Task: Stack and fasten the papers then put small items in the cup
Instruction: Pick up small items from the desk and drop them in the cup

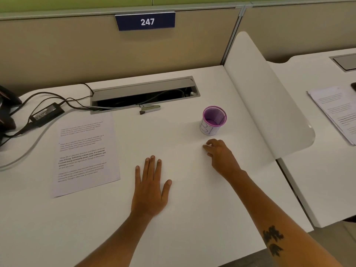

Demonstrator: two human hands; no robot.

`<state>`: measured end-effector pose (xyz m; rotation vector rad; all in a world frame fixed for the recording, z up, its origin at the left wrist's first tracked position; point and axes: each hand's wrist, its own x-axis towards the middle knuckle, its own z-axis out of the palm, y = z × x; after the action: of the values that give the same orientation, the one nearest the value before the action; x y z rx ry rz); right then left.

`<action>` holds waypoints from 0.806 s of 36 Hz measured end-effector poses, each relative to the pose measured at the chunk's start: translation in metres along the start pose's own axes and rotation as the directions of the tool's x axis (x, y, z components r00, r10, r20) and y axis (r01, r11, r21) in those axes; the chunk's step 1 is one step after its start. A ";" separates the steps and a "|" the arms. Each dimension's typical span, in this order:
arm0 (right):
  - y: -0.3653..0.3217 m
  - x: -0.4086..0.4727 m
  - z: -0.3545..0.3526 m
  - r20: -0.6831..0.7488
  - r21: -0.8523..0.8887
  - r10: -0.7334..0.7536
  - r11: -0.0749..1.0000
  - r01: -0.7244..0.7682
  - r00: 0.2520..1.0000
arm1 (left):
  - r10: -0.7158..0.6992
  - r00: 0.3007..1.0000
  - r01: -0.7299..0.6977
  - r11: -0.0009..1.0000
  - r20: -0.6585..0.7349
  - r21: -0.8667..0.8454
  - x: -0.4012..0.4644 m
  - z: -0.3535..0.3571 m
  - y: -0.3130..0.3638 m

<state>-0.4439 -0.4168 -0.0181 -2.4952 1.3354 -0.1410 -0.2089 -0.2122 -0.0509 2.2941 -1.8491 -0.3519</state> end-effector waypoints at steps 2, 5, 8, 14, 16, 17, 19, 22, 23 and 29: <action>0.001 0.002 0.002 -0.020 -0.013 -0.017 1.000 0.017 1.000 | 0.003 1.000 -0.003 1.000 -0.005 -0.013 0.000 0.000 0.000; 0.001 0.002 0.003 -0.054 -0.034 -0.023 0.999 0.021 0.998 | 0.000 1.000 0.000 1.000 -0.005 -0.016 0.000 0.000 0.000; -0.001 0.002 0.004 -0.041 -0.061 -0.013 0.998 0.010 0.999 | -0.002 1.000 0.002 1.000 -0.002 -0.007 0.000 0.000 0.001; -0.006 0.002 0.005 -0.017 -0.081 0.001 0.997 -0.002 1.000 | -0.004 1.000 0.004 1.000 -0.001 -0.007 0.000 0.000 0.000; -0.007 0.001 0.007 -0.027 -0.085 0.000 0.996 -0.002 1.000 | -0.006 1.000 0.006 1.000 -0.002 -0.010 0.000 0.000 0.001; -0.007 0.000 0.008 -0.033 -0.093 0.002 0.996 -0.005 0.999 | -0.007 1.000 0.007 1.000 -0.002 -0.011 0.000 0.000 0.001; -0.009 -0.002 0.010 -0.051 -0.109 0.001 0.994 -0.006 0.999 | -0.008 1.000 0.008 1.000 -0.004 -0.013 0.000 0.000 0.000; -0.013 -0.005 0.012 -0.075 -0.121 -0.007 0.993 -0.002 0.997 | -0.010 1.000 0.010 1.000 0.003 -0.003 0.000 0.000 0.000; -0.014 -0.006 0.014 -0.081 -0.126 -0.006 0.992 -0.004 0.997 | -0.010 1.000 0.010 1.000 0.004 -0.003 0.000 -0.001 0.001; -0.019 -0.007 0.018 -0.124 -0.129 -0.015 0.992 -0.001 0.992 | -0.010 1.000 0.010 1.000 0.006 -0.005 0.001 -0.001 0.000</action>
<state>-0.4287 -0.3971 -0.0284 -2.6367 1.4275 -0.2226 -0.2088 -0.2129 -0.0503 2.3025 -1.8381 -0.3651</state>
